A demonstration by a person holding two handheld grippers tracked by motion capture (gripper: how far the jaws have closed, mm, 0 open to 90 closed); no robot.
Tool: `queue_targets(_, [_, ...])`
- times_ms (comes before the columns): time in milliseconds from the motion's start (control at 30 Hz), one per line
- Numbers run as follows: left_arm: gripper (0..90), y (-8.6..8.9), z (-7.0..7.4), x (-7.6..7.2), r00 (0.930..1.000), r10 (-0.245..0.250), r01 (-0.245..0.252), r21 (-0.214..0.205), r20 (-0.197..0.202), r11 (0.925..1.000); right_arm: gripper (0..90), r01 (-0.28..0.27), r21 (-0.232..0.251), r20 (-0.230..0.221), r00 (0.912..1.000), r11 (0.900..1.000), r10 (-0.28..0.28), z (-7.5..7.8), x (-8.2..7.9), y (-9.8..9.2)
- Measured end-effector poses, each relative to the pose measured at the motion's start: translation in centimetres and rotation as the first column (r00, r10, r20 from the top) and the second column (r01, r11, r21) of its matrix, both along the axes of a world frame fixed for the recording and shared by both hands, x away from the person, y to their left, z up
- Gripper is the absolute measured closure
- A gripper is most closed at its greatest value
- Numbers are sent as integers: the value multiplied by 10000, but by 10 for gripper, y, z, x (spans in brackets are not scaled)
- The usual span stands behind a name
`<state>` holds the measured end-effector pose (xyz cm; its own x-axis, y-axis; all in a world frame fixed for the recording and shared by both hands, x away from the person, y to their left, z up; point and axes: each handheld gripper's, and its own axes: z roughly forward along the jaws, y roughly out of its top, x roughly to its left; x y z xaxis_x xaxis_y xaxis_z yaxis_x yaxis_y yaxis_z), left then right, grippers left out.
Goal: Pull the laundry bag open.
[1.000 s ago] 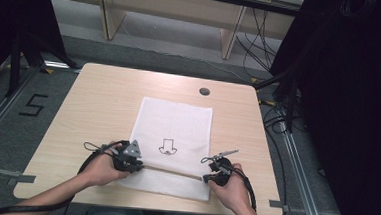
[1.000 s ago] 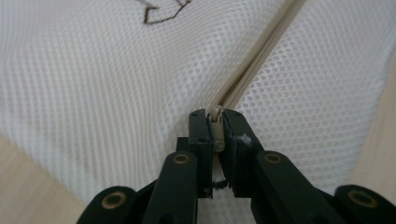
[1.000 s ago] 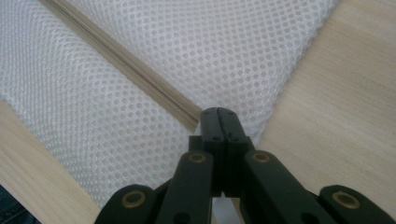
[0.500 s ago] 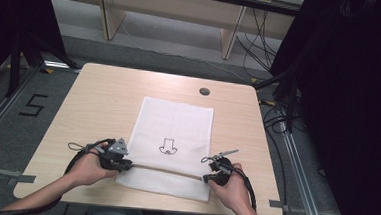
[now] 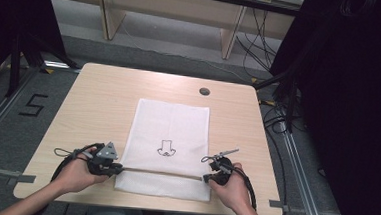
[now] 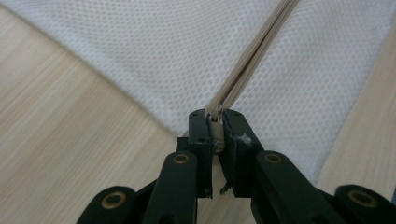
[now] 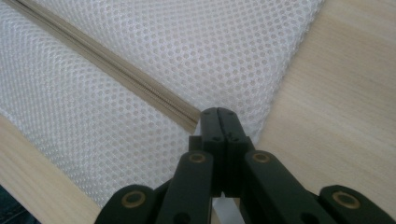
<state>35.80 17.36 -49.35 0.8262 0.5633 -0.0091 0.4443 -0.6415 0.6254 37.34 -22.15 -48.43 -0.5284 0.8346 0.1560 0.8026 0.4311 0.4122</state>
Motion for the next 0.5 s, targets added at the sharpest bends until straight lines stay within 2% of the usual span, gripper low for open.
queue_targets(33, [823,4,0,-1,9999,111,-112,150,41,9998,900,1,-57,58,10000,10000,-1,0,0,0])
queue_targets(67, [823,10,-1,-4,9997,224,-224,9,-37,9997,900,88,-139,-14,10000,9999,-88,1,0,0])
queue_targets(133, [822,13,-3,-10,9985,369,-385,-392,-394,9985,900,-82,-160,97,9999,9998,83,1,0,-2])
queue_targets(233, [822,11,-1,-13,9998,181,-181,-4,-107,9998,900,-23,-140,9,10000,9999,23,1,2,-2])
queue_targets(300, [822,12,-1,-12,9997,129,-132,-104,-204,9999,900,100,-283,11,9999,9996,-99,1,1,-1])
queue_targets(333, [822,12,-2,-12,9994,203,-207,-156,-278,9997,900,-52,-245,116,9999,9997,55,1,1,-1])
queue_targets(467, [822,12,-4,-12,9993,256,-260,-135,-279,9996,900,-87,-178,108,9999,9998,88,1,1,-1])
queue_targets(500, [822,13,-4,-11,9995,142,-142,-10,-283,9999,900,42,-100,8,10000,9999,-42,1,0,-1])
